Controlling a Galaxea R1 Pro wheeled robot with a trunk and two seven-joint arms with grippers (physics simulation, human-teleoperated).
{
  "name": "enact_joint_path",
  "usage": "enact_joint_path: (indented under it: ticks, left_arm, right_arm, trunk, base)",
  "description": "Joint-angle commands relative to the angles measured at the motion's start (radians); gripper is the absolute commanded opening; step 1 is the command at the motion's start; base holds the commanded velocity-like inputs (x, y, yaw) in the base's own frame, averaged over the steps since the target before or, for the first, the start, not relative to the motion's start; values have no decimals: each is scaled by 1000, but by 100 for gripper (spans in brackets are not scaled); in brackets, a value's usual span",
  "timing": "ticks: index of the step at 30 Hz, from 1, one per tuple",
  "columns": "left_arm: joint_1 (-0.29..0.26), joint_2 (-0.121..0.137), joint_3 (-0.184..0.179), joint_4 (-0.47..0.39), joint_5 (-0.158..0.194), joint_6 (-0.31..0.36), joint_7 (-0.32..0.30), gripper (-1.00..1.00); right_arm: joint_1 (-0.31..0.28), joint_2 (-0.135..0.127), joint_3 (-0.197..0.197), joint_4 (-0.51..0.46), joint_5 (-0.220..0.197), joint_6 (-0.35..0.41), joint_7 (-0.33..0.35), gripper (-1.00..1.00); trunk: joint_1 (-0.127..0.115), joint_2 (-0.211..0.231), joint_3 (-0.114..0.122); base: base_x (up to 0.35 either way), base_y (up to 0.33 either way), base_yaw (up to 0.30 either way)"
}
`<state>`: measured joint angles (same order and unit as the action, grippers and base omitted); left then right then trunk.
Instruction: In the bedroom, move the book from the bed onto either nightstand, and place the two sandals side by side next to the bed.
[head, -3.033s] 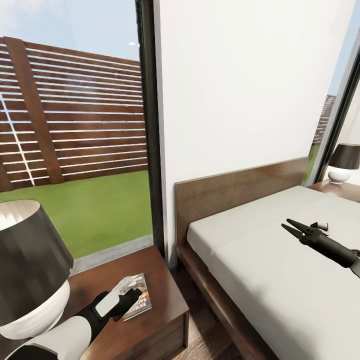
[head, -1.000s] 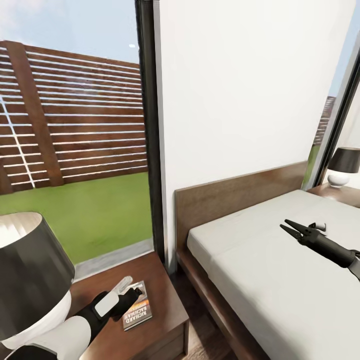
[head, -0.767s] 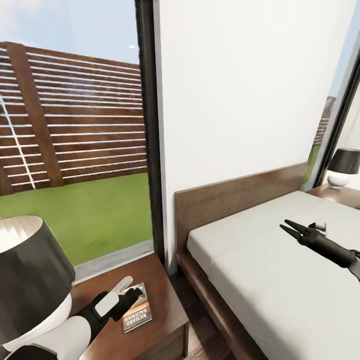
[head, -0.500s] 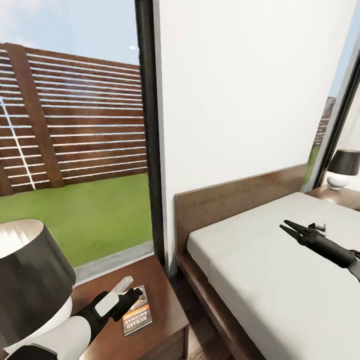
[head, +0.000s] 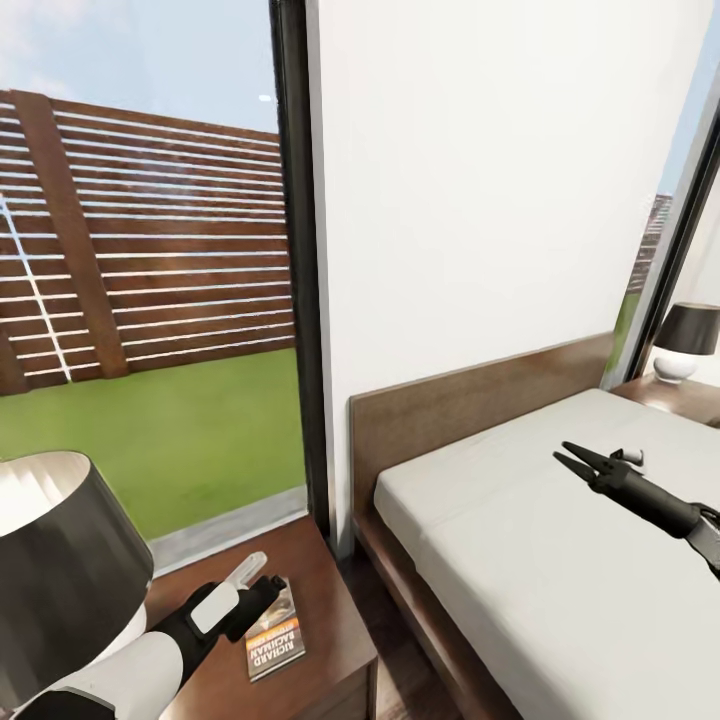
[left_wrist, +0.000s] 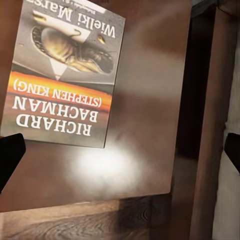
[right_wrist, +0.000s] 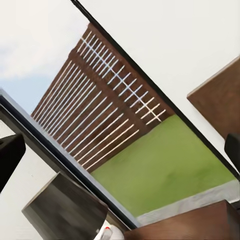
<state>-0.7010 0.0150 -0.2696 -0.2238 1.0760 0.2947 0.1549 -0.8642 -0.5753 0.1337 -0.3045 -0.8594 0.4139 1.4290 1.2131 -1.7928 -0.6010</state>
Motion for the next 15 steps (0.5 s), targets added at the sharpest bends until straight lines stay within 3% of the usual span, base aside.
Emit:
enact_joint_path:
  ticks: [1,15]
  left_arm:
    - [0,1,-8,-3,10,3,8,100]
    - [0,0,-8,-19,10,2,9,100]
  right_arm:
    - [-1,1,8,5,-11,11,2,100]
    - [-1,10,4,47,-18,13,2,100]
  trunk:
    - [-4,7,2]
    - [-58,105,46]
  base:
    - [0,0,0]
    - [0,0,0]
